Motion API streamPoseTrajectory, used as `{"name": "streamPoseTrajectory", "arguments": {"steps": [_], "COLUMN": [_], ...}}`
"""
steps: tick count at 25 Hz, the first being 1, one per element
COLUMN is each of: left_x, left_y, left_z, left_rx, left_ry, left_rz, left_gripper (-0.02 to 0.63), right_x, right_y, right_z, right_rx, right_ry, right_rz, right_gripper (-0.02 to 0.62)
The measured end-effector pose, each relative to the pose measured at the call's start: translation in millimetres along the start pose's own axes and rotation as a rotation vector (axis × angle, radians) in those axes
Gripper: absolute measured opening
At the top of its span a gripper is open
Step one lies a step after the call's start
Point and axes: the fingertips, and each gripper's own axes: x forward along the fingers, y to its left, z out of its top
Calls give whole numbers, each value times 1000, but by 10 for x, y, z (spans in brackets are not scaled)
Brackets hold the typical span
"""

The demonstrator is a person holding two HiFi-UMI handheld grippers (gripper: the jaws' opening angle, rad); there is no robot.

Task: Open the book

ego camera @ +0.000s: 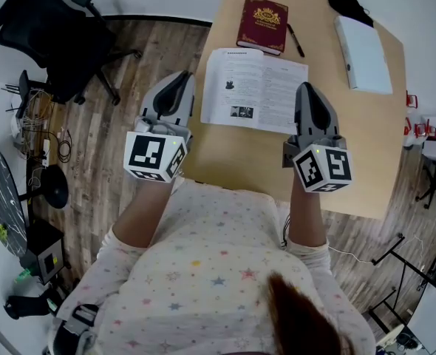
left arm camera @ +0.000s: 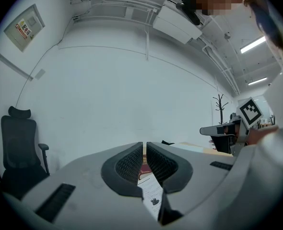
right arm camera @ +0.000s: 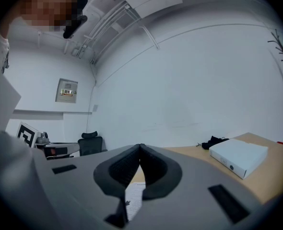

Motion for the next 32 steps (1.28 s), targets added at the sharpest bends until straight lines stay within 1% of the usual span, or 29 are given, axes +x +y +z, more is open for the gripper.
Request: {"name": "streamPoseTrajectory", "arguments": {"steps": [10, 15, 20, 25, 32], "left_x": [-12, -22, -18, -13, 12], "left_y": [50, 60, 72, 61, 45], "left_z": [-32, -14, -21, -33, -23], "left_rx": [-8, -4, 4, 6, 11], "left_ry": [-6, -13, -16, -19, -21], "left_rz": [-12, -14, -12, -19, -25], "left_gripper": [31, 31, 31, 31, 31], "right_x": [-37, -62, -83, -114, -132], "right_y": [71, 81, 83, 53, 67], "right_z": [15, 62, 111, 173, 221], "right_rx": [-7, -41, -49, -89, -93], "right_ry": [-12, -15, -28, -43, -58], "right_rz": [-16, -23, -28, -38, -28], "right_gripper": [2, 2, 2, 2, 2]}}
